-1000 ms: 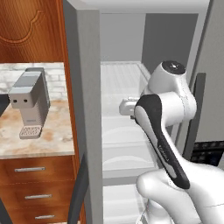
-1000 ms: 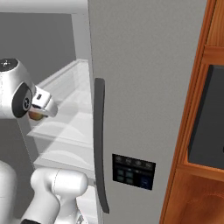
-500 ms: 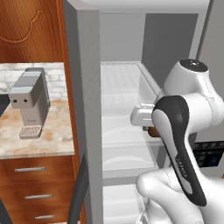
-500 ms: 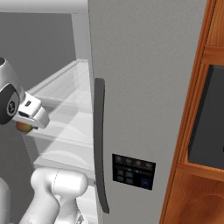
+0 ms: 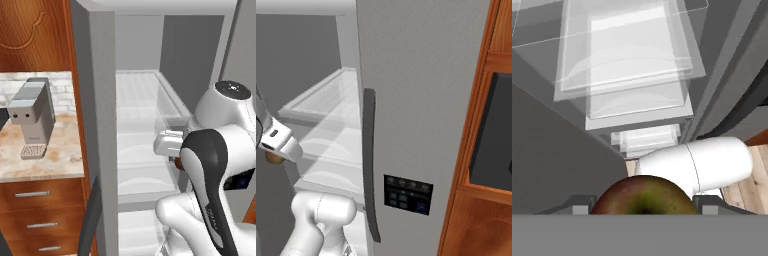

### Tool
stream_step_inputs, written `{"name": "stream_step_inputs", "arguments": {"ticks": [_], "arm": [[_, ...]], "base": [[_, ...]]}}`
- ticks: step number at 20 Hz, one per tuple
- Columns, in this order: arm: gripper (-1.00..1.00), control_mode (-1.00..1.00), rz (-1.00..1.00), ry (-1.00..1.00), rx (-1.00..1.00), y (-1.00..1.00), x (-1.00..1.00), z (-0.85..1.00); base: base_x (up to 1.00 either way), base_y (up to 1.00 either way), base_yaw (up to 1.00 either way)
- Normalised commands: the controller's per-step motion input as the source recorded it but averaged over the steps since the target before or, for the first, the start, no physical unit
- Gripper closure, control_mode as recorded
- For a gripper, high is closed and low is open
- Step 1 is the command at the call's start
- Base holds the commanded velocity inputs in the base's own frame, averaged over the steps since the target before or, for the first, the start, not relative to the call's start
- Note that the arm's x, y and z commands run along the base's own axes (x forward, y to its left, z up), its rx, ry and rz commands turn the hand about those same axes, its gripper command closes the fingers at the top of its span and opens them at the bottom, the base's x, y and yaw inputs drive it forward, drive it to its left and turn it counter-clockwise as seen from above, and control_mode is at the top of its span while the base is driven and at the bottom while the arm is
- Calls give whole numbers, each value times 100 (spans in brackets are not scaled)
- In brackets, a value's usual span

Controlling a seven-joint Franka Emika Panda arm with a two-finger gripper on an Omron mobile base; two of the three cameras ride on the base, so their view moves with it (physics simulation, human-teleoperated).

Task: Place the cold items (banana and apple) from the fridge in one tupperware on the dining counter. Place the warm items (kebab skewer and hot dog) in the stove area in another tupperware.

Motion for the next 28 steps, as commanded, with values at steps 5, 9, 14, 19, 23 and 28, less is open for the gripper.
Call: {"name": "stream_step_inputs", "arguments": {"ticks": [5,9,14,19,23,28], "arm": [[100,100,0,0,0,0,0,0],[100,100,0,0,0,0,0,0],[100,100,0,0,0,0,0,0],[100,100,0,0,0,0,0,0],[100,100,0,0,0,0,0,0],[100,100,0,0,0,0,0,0]], "base": [[-39,-6,-54],[-33,-30,-86],[-37,-33,-98],[-20,-33,-100],[0,-39,-100],[40,-39,-94]]}}
